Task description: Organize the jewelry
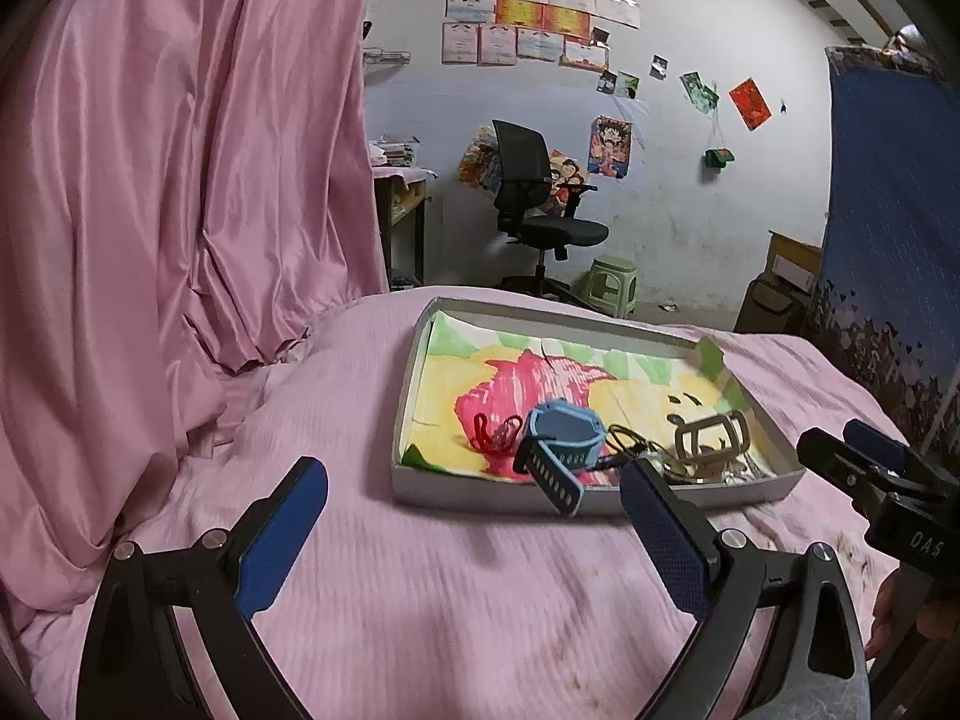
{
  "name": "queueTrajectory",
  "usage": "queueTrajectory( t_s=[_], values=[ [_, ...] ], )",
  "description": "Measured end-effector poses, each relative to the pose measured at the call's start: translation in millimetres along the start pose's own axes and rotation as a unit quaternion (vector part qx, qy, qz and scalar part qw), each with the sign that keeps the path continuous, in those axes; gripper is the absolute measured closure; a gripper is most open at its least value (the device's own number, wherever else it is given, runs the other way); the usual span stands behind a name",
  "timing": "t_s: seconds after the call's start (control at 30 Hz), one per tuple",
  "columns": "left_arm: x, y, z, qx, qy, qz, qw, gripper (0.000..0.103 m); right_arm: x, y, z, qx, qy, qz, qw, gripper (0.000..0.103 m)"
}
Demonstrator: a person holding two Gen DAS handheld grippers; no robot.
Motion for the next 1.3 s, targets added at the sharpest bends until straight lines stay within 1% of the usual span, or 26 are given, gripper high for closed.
queueTrajectory(
  t_s=[0.17, 0.3, 0.63, 0.73, 0.9, 1.17, 1.3],
  values=[
    [5, -4, 12, 0.010, -0.003, -0.005, 0.9999, 0.005, 1, -7, 9, -0.005, -0.001, 0.008, 1.000, 0.009],
    [8, -9, 22, 0.014, -0.006, -0.010, 0.9998, 0.005, 1, -12, 20, 0.002, -0.003, 0.016, 1.000, 0.009],
    [10, -24, 43, 0.020, -0.010, -0.009, 0.9997, 0.005, 4, -21, 49, 0.018, -0.005, 0.013, 1.000, 0.009],
    [13, -29, 47, 0.018, -0.013, -0.011, 0.9997, 0.005, 4, -26, 57, 0.022, -0.006, 0.017, 1.000, 0.009],
    [16, -37, 58, 0.020, -0.015, -0.017, 0.9995, 0.005, 7, -36, 64, 0.015, -0.006, 0.017, 1.000, 0.009],
    [16, -49, 74, 0.026, -0.017, -0.013, 0.9994, 0.005, 12, -45, 82, 0.020, -0.011, 0.023, 0.999, 0.009],
    [17, -58, 79, 0.020, -0.021, -0.014, 0.9995, 0.005, 10, -49, 90, 0.023, -0.011, 0.027, 0.999, 0.009]
  ],
)
Point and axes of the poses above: each gripper's, at about its wrist camera, not at the fingertips, and z roughly against the way its jaws point, x to its right, y to its top, the point moved 4 cm from there along -z, roughly the way its jaws point, and after that the axes turned 6 degrees about -y, right-handed, at the moved point
